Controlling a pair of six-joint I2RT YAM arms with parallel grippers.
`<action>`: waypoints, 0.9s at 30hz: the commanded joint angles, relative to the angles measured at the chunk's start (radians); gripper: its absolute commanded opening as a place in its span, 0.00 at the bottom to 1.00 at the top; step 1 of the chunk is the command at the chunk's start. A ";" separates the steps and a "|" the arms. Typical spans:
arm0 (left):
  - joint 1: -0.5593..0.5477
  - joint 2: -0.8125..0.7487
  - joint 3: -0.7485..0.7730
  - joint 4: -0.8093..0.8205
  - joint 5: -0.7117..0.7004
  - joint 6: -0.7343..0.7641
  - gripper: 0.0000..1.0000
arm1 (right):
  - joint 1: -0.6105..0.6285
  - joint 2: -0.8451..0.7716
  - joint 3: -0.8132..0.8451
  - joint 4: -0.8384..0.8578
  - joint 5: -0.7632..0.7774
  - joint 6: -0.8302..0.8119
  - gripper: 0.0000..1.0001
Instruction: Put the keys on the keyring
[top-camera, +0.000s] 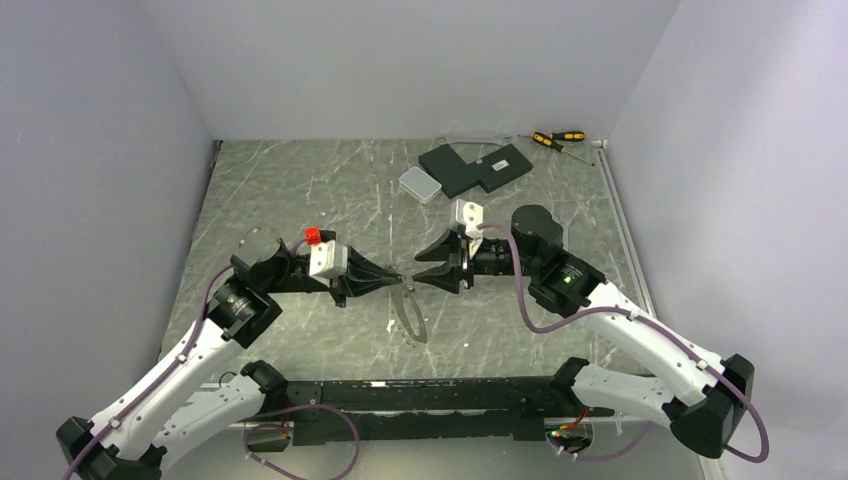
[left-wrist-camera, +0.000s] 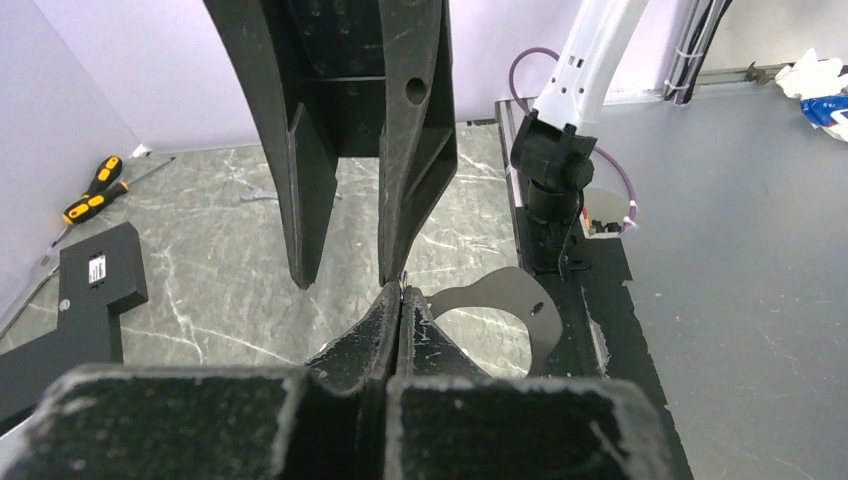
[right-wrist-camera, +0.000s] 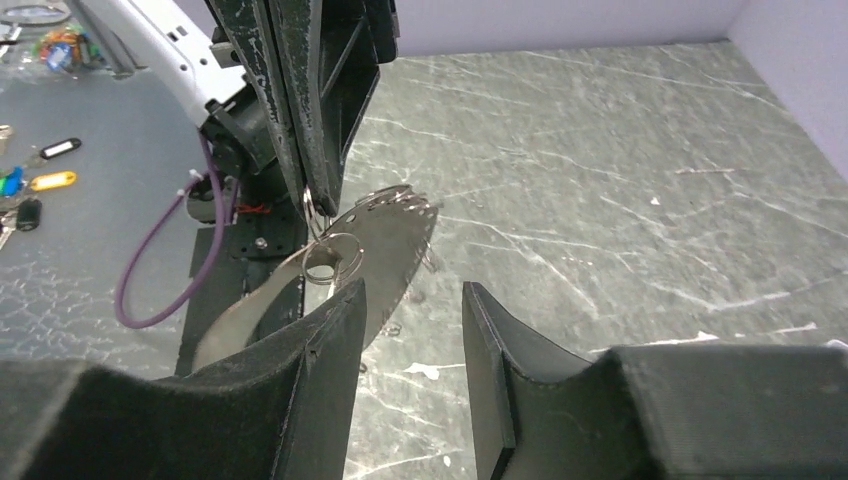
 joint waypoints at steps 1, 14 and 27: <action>0.004 -0.024 0.003 0.090 0.020 -0.024 0.00 | -0.013 0.012 -0.005 0.120 -0.112 0.044 0.44; 0.007 -0.034 0.000 0.105 -0.019 -0.031 0.00 | -0.024 0.033 -0.009 0.120 -0.230 0.050 0.45; 0.009 -0.034 -0.018 0.160 -0.042 -0.067 0.00 | -0.025 0.090 -0.003 0.121 -0.279 0.056 0.35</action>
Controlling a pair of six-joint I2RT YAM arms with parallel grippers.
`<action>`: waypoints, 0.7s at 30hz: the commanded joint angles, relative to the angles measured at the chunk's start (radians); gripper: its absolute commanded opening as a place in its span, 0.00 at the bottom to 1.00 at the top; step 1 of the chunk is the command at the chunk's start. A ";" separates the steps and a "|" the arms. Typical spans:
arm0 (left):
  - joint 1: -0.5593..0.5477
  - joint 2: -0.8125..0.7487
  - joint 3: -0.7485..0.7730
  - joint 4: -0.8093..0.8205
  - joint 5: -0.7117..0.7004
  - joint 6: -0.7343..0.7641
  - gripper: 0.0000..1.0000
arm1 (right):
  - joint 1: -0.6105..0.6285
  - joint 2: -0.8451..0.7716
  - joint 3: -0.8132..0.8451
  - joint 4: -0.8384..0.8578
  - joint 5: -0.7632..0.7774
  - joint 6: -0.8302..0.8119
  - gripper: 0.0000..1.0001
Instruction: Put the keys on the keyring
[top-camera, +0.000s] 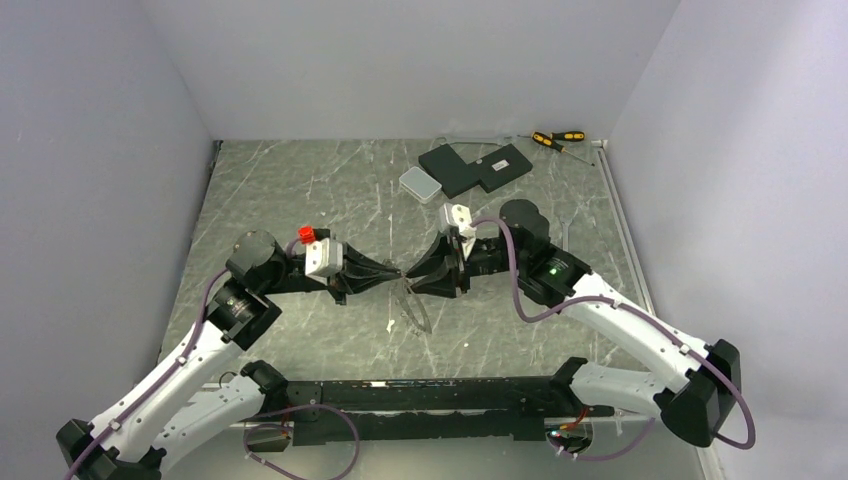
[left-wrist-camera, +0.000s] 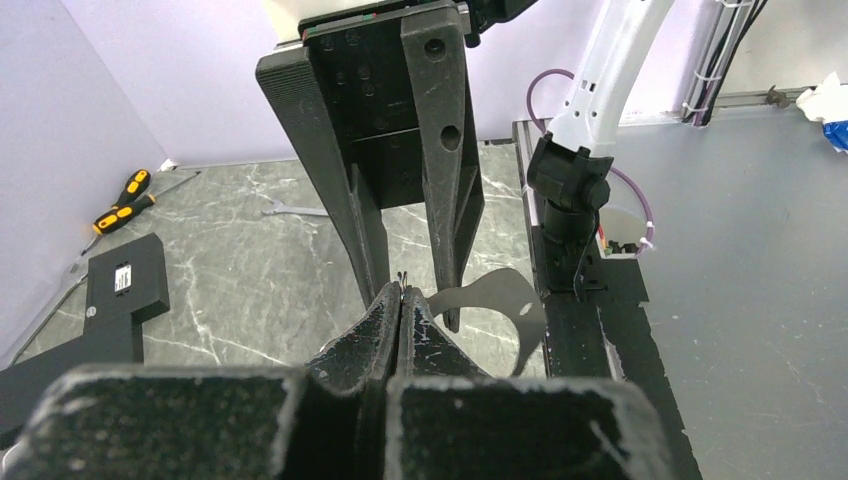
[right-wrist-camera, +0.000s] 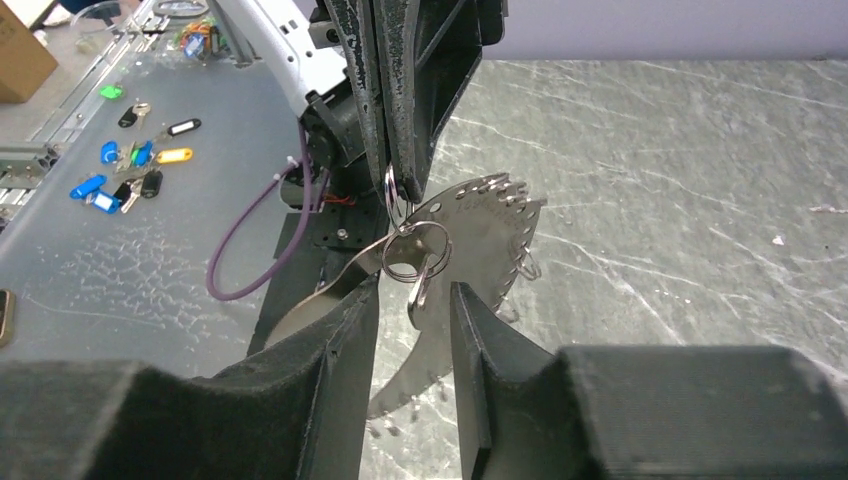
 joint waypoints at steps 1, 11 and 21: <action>0.005 -0.014 0.003 0.079 -0.011 -0.022 0.00 | -0.003 0.009 0.001 0.050 -0.038 0.003 0.34; 0.007 -0.025 -0.009 0.101 -0.032 -0.056 0.00 | -0.003 0.040 -0.009 0.098 -0.055 0.021 0.28; 0.007 -0.036 -0.012 0.094 -0.041 -0.056 0.00 | -0.004 0.021 -0.020 0.100 -0.017 0.018 0.05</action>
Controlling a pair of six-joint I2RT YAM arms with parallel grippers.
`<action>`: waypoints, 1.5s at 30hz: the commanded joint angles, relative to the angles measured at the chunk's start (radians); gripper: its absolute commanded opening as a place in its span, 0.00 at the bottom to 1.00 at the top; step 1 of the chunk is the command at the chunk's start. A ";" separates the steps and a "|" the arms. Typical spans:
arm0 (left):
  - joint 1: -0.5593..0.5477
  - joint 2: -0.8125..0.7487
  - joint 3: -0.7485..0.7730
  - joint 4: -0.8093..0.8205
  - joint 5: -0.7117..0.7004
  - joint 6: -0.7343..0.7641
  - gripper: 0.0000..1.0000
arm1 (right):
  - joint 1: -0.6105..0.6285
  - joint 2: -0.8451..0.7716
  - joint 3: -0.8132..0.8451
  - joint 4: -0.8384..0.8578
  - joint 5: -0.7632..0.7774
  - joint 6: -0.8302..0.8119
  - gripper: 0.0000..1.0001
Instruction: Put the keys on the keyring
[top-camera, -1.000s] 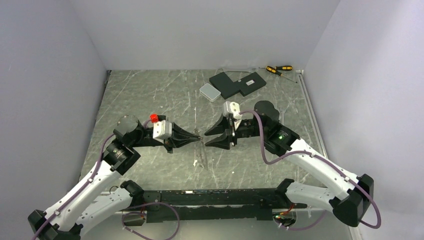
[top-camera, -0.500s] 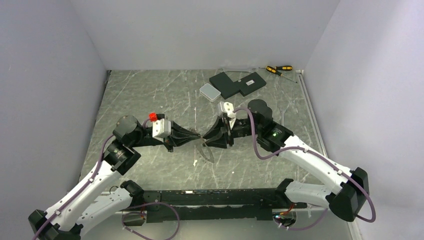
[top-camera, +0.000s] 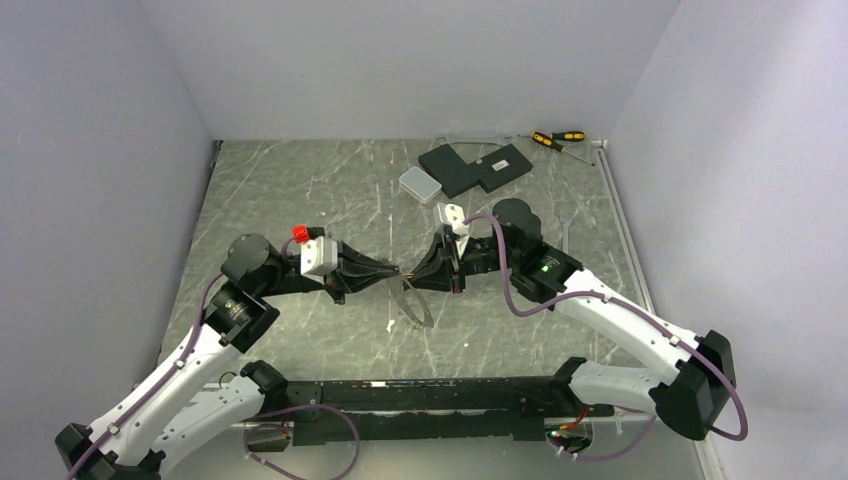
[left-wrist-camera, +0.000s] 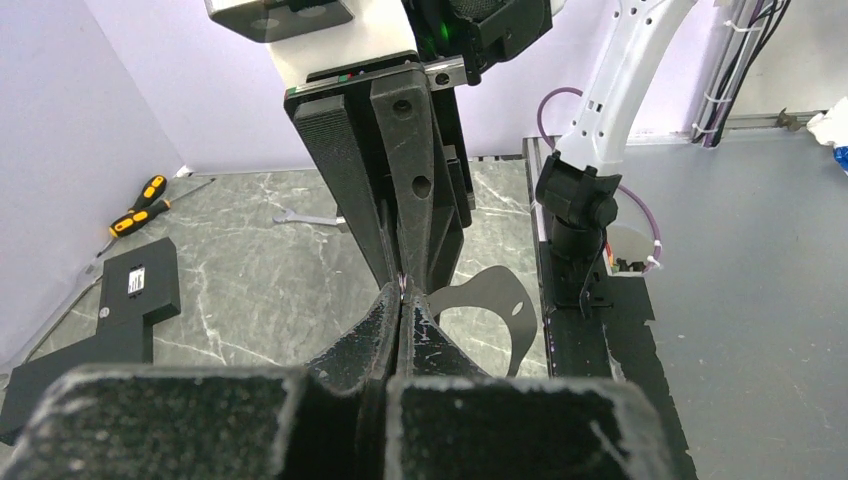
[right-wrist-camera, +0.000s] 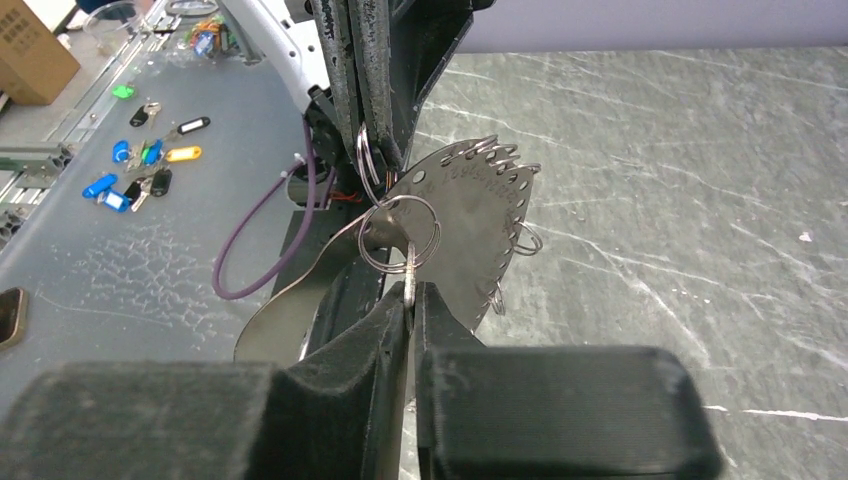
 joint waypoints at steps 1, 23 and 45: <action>0.004 -0.017 -0.002 0.057 -0.010 -0.015 0.00 | -0.003 -0.030 -0.012 0.064 0.020 -0.001 0.02; 0.004 -0.034 0.070 -0.228 -0.055 0.132 0.95 | 0.018 -0.054 0.171 -0.216 0.441 -0.103 0.00; 0.005 -0.198 0.004 -0.311 -0.857 0.262 0.99 | 0.107 0.298 0.470 -0.420 0.689 -0.175 0.00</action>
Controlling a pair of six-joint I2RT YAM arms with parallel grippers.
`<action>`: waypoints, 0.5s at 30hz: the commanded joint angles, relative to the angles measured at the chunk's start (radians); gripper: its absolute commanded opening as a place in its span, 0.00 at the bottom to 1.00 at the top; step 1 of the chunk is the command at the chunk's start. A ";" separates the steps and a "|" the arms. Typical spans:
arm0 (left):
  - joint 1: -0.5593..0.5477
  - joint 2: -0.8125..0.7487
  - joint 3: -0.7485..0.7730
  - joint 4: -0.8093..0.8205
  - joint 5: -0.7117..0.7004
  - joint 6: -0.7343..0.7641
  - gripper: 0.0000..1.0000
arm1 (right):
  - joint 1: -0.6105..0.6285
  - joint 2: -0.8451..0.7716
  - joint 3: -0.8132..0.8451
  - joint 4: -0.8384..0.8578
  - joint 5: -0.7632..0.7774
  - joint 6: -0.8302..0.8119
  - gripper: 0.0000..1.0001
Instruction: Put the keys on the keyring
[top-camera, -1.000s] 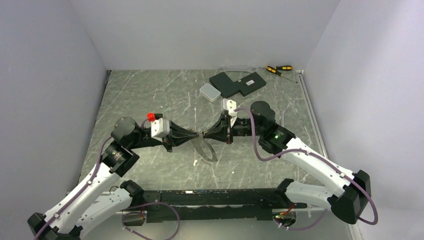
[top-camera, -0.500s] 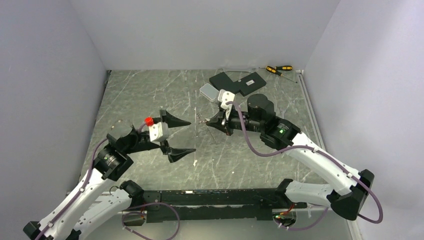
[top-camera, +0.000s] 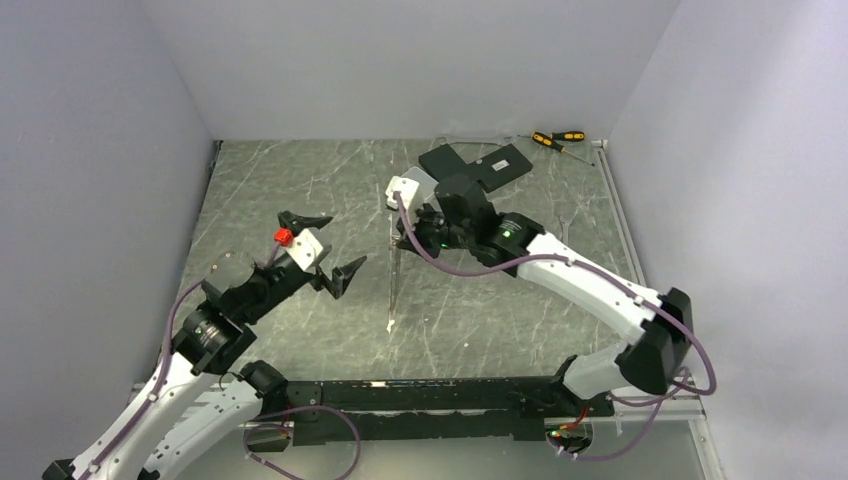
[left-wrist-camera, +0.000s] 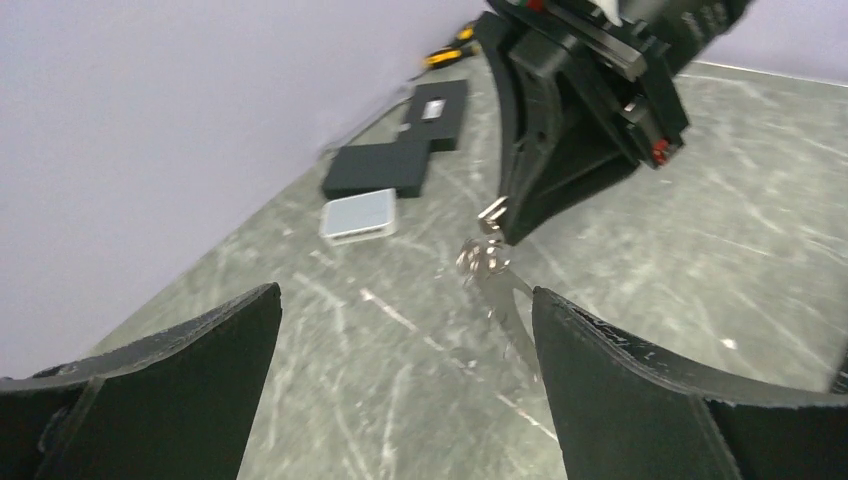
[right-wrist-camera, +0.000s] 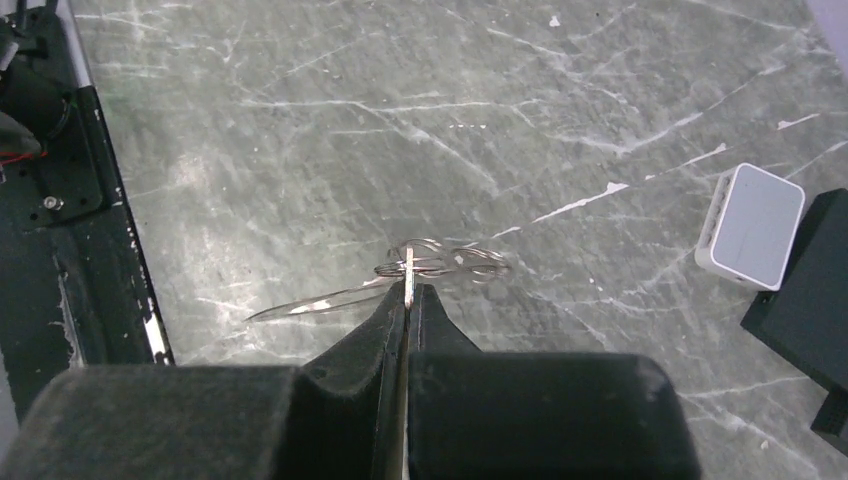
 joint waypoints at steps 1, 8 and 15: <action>0.000 -0.042 -0.020 0.043 -0.298 0.037 0.99 | 0.007 0.080 0.123 0.041 0.007 0.017 0.00; 0.006 -0.040 0.007 0.029 -0.559 -0.025 0.99 | 0.051 0.304 0.301 0.041 0.033 0.049 0.00; 0.015 -0.084 0.022 0.004 -0.693 -0.054 0.99 | 0.094 0.621 0.724 -0.065 0.048 0.057 0.00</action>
